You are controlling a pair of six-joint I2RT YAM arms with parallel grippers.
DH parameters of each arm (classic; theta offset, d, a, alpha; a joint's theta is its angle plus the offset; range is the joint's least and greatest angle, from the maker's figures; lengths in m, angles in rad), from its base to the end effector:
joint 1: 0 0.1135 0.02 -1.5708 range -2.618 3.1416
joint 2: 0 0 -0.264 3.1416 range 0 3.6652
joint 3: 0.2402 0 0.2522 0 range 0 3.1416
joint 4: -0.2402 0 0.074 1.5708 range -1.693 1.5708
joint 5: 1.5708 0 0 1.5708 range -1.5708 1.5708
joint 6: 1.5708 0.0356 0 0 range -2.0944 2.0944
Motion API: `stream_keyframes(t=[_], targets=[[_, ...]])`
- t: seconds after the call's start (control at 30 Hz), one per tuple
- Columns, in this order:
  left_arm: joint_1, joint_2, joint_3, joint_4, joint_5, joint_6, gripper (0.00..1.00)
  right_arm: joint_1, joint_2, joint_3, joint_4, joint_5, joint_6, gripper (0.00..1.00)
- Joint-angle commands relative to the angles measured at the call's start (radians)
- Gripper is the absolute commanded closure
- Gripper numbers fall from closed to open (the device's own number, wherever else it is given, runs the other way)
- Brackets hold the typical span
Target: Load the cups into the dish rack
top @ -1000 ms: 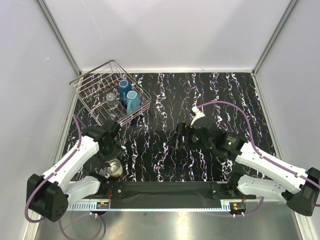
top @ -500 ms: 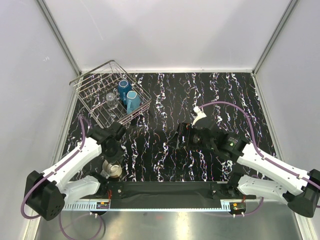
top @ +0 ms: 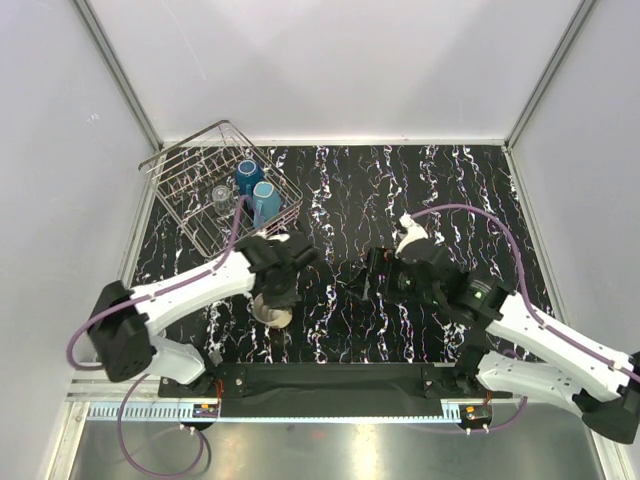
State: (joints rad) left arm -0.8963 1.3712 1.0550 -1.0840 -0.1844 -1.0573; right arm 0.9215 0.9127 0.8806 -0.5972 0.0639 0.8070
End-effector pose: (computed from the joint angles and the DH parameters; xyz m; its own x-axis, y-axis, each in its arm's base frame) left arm 0.1535 -0.1815 0.2457 -0.9542 -0.1778 -0.2408 -0.1684 0.9839 -0.0591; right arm 0.1190 0.1530 0.3100 -0.7977 0.1412 -0.5863 -0.2712 0.7844 0.5579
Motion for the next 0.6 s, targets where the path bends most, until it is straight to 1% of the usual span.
stream_keyframes(t=[0.0,0.07,0.17,0.2,0.23,0.3,0.33,0.4,0.43,0.53,0.57], targets=[[-0.059,0.095,0.102,0.114,-0.014,0.106,0.87,-0.006,-0.072,0.061,-0.108,0.126,-0.020,0.05],[-0.076,0.123,0.106,0.172,0.031,0.138,0.86,-0.006,-0.132,0.078,-0.186,0.192,-0.014,0.06],[-0.090,0.155,0.103,0.219,0.057,0.158,0.80,-0.006,-0.227,0.090,-0.251,0.247,-0.011,0.06],[-0.095,0.158,0.109,0.225,0.060,0.164,0.73,-0.006,-0.245,0.090,-0.263,0.255,-0.005,0.06],[-0.099,0.161,0.111,0.226,0.054,0.171,0.69,-0.006,-0.274,0.089,-0.285,0.266,-0.002,0.06],[-0.112,0.154,0.112,0.242,0.054,0.183,0.57,-0.006,-0.285,0.090,-0.308,0.280,0.006,0.06],[-0.115,0.149,0.105,0.251,0.060,0.190,0.41,-0.004,-0.288,0.093,-0.332,0.293,0.014,0.06],[-0.118,0.120,0.091,0.277,0.063,0.204,0.32,-0.006,-0.288,0.092,-0.335,0.297,0.020,0.06],[-0.118,0.105,0.074,0.288,0.068,0.209,0.23,-0.006,-0.282,0.090,-0.326,0.286,0.018,0.06],[-0.118,0.031,0.053,0.309,0.066,0.236,0.09,-0.006,-0.244,0.098,-0.309,0.268,0.011,0.06],[-0.118,0.010,0.054,0.306,0.065,0.250,0.08,-0.006,-0.230,0.106,-0.308,0.264,0.008,0.06]])
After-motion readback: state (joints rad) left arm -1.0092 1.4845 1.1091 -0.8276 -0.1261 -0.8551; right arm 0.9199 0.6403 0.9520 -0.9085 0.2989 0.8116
